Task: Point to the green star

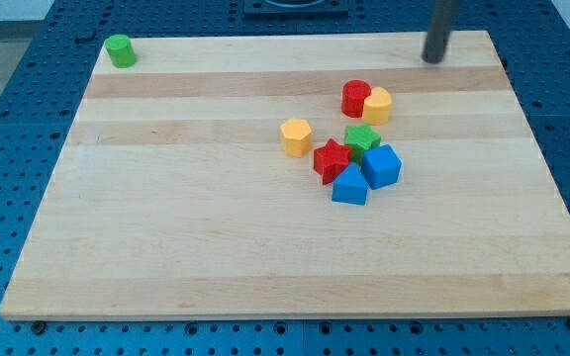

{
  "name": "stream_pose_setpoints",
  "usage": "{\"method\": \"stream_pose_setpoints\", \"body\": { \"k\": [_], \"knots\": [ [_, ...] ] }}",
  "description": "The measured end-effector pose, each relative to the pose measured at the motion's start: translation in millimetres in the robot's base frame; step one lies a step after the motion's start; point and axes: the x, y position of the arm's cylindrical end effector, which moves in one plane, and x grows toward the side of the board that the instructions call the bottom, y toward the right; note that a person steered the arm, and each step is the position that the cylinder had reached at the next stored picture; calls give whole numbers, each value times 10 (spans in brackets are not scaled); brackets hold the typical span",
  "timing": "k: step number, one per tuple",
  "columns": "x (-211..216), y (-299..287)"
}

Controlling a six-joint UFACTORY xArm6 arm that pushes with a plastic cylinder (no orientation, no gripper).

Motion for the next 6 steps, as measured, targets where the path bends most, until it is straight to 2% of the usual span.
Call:
{"method": "stream_pose_setpoints", "body": {
  "k": [1, 2, 5, 6],
  "knots": [
    [493, 358],
    [947, 461],
    [1524, -441],
    [1522, -823]
  ]
}}
